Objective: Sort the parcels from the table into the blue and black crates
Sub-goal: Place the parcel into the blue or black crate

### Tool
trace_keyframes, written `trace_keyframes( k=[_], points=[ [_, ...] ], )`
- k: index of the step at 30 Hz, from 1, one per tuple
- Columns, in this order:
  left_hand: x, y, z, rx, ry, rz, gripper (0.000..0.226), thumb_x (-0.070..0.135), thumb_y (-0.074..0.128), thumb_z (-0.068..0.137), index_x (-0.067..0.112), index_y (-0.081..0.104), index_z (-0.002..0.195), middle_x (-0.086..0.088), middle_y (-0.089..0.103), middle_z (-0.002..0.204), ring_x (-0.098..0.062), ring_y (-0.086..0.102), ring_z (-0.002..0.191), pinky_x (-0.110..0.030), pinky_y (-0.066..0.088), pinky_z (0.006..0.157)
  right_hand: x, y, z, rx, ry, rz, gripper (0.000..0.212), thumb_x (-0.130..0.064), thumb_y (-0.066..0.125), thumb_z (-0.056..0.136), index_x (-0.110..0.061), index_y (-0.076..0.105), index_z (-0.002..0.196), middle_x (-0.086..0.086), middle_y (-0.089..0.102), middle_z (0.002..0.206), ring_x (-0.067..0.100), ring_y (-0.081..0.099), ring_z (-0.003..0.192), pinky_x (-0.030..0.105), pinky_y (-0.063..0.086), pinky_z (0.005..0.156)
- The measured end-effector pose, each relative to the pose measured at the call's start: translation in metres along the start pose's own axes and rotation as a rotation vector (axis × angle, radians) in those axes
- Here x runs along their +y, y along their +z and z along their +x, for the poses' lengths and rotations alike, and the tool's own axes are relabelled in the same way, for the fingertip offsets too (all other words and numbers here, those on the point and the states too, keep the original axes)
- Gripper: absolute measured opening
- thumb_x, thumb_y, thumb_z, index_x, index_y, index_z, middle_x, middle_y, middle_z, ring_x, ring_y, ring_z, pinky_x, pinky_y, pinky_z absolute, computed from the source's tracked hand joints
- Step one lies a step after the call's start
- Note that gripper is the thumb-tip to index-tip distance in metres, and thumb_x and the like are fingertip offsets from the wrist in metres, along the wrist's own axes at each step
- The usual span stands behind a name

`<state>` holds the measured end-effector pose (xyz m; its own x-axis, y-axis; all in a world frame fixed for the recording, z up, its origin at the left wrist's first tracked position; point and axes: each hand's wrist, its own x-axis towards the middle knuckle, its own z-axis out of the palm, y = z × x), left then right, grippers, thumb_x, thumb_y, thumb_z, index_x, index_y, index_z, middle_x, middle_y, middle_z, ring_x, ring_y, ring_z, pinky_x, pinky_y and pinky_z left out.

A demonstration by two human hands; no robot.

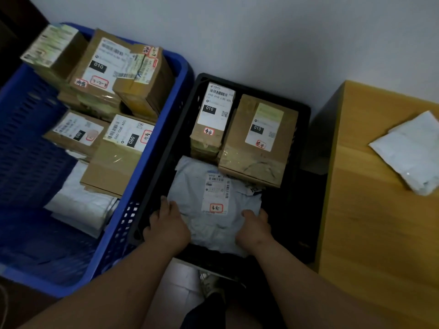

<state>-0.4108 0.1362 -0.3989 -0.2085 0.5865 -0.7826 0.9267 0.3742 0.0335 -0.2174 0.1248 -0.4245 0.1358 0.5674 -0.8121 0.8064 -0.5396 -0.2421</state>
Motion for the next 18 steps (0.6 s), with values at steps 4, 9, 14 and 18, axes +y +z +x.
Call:
trace_keyframes(
  k=[4, 9, 14, 18],
  points=[
    [0.002, 0.006, -0.001, -0.082, -0.013, 0.076, 0.077, 0.034, 0.046, 0.096, 0.028, -0.002, 0.156, 0.0, -0.019, 0.162, -0.029, -0.004, 0.149, -0.049, 0.012, 0.118, 0.007, 0.008, -0.004, -0.094, -0.003, -0.004, 0.056, -0.021, 0.061, 0.091, -0.015, 0.04, 0.143, 0.015, 0.034, 0.148, 0.031, 0.04, 0.134, 0.03, 0.038, 0.109],
    [0.017, 0.01, -0.018, -0.033, 0.047, 0.038, 0.068, 0.035, 0.044, 0.095, 0.032, 0.012, 0.155, 0.004, -0.007, 0.163, -0.025, 0.0, 0.149, -0.049, 0.012, 0.119, 0.009, 0.004, -0.02, -0.158, -0.061, -0.003, 0.059, -0.025, 0.072, 0.084, -0.009, 0.049, 0.136, 0.015, 0.043, 0.143, 0.026, 0.051, 0.126, 0.021, 0.041, 0.099],
    [0.049, 0.004, -0.051, 0.129, 0.14, 0.027, 0.063, 0.041, 0.042, 0.097, 0.036, 0.016, 0.153, 0.004, -0.002, 0.164, -0.025, 0.001, 0.149, -0.048, 0.011, 0.119, 0.004, -0.026, -0.045, -0.045, -0.224, 0.056, 0.052, -0.037, 0.065, 0.078, -0.009, 0.063, 0.122, 0.016, 0.055, 0.131, 0.028, 0.057, 0.118, 0.025, 0.047, 0.098],
    [0.082, 0.001, -0.09, 0.228, 0.192, 0.029, 0.064, 0.047, 0.042, 0.097, 0.037, 0.014, 0.154, 0.003, 0.0, 0.164, -0.025, 0.002, 0.149, -0.048, 0.011, 0.119, 0.016, -0.068, -0.078, 0.081, -0.36, 0.009, 0.043, -0.024, 0.06, 0.088, -0.012, 0.057, 0.129, 0.014, 0.044, 0.132, 0.033, 0.047, 0.123, 0.035, 0.044, 0.104]
  ],
)
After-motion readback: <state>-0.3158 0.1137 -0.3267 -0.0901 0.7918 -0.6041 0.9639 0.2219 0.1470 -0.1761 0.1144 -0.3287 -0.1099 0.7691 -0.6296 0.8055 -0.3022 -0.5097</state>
